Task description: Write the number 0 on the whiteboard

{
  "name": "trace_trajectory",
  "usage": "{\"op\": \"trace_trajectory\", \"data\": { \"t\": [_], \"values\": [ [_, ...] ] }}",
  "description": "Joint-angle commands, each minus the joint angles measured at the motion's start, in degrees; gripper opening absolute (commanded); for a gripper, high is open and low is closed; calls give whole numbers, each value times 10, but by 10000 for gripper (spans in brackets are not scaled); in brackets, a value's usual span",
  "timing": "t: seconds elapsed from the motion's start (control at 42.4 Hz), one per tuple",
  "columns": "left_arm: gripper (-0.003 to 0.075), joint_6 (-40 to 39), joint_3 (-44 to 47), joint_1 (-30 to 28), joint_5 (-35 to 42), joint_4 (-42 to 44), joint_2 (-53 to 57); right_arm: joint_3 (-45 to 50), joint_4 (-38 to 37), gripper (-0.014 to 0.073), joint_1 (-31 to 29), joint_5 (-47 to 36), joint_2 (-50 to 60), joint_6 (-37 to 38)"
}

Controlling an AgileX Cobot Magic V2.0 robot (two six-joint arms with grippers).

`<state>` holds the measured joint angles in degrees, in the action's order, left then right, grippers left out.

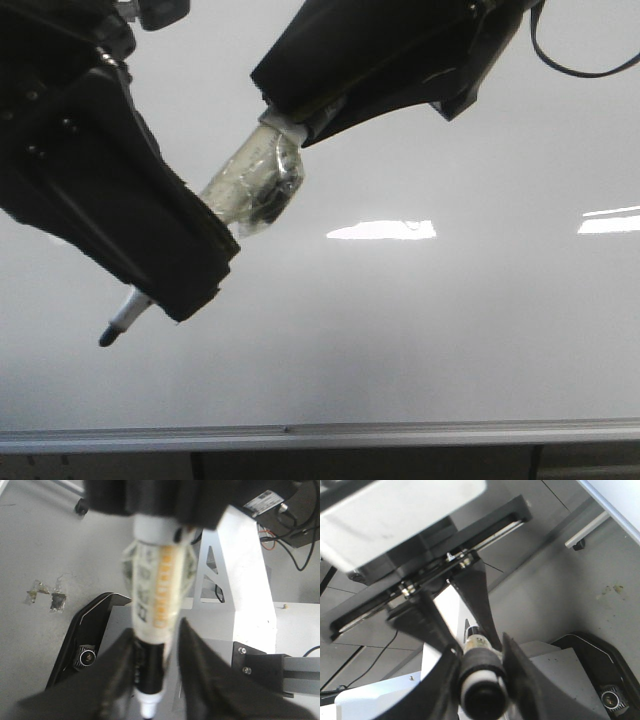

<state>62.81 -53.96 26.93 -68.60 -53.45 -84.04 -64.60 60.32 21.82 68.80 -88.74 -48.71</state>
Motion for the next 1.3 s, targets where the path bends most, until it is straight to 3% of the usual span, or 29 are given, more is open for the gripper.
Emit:
{"op": "trace_trajectory", "data": {
  "t": [0.0, 0.094, 0.142, 0.283, 0.496, 0.661, 0.944, 1.109, 1.275],
  "values": [
    [469, 3, -17, 4, -26, -52, 21, -17, 5, -68, -2, 59, 33, -9],
    [608, 3, -17, 4, -7, -52, 21, -15, -28, -68, -4, 41, 55, -2],
    [634, 3, -17, 4, 0, -52, 21, -9, -38, -68, -8, 26, 68, 5],
    [639, 3, -17, 4, 17, -43, 21, 28, -84, -64, -29, -52, 131, 43],
    [636, 3, -17, 4, 18, -35, 21, 144, -182, -64, -70, -262, 284, 108],
    [496, 3, -17, 4, 18, -35, 21, 225, -186, -64, -106, -377, 394, 108],
    [-15, 3, -17, 4, 9, -35, 21, 283, -188, -64, -179, -458, 490, 108],
    [-20, 3, -17, 4, 10, -35, 21, 276, -188, -69, -185, -469, 489, 103],
    [-20, 3, -17, 4, 10, -35, 21, 180, -194, -59, -185, -411, 419, 104]
  ]
}}
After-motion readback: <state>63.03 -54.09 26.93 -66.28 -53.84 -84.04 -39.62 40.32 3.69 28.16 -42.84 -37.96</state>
